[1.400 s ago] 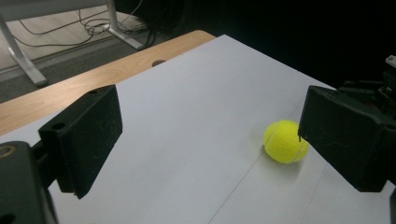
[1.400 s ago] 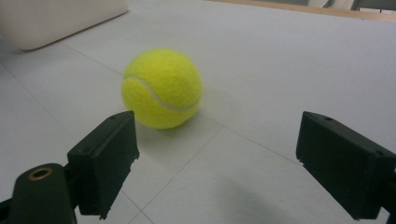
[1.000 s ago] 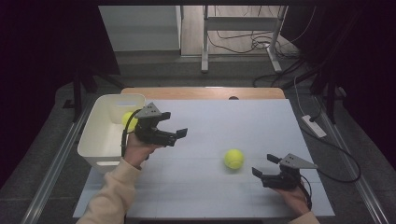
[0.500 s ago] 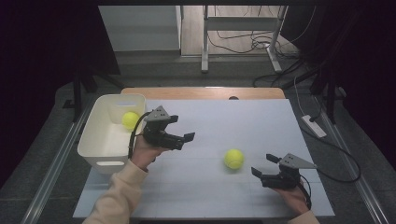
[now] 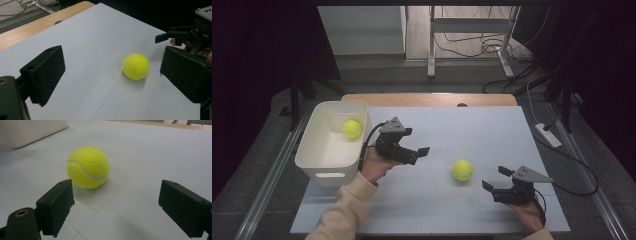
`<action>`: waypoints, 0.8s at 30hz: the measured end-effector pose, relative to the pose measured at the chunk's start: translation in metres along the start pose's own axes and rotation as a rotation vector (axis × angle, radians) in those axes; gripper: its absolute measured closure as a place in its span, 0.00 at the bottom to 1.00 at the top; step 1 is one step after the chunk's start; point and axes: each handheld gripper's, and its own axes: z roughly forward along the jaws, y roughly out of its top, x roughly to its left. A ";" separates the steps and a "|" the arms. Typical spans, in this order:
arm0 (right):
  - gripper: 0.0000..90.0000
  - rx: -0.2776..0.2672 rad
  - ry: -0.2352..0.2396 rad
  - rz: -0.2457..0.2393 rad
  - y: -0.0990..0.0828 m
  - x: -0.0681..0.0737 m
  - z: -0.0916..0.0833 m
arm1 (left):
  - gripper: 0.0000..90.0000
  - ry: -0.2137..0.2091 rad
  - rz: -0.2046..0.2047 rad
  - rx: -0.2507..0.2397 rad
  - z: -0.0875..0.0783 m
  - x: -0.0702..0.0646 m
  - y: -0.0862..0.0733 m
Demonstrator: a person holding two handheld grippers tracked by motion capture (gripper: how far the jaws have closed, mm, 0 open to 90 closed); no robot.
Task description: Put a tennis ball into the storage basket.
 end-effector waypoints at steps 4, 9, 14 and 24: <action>0.14 -0.004 0.002 0.000 0.000 0.001 0.000 | 0.07 -0.003 -0.002 0.004 0.003 -0.001 0.001; 0.14 -0.004 0.005 -0.001 0.000 0.001 0.000 | 0.07 -0.006 -0.001 0.014 0.009 -0.002 0.001; 0.14 0.001 0.004 -0.008 0.001 0.001 0.001 | 0.07 -0.017 0.005 0.024 0.017 -0.006 0.001; 0.14 0.001 0.003 -0.014 0.001 0.002 0.002 | 0.07 -0.036 0.015 0.062 0.034 -0.011 0.000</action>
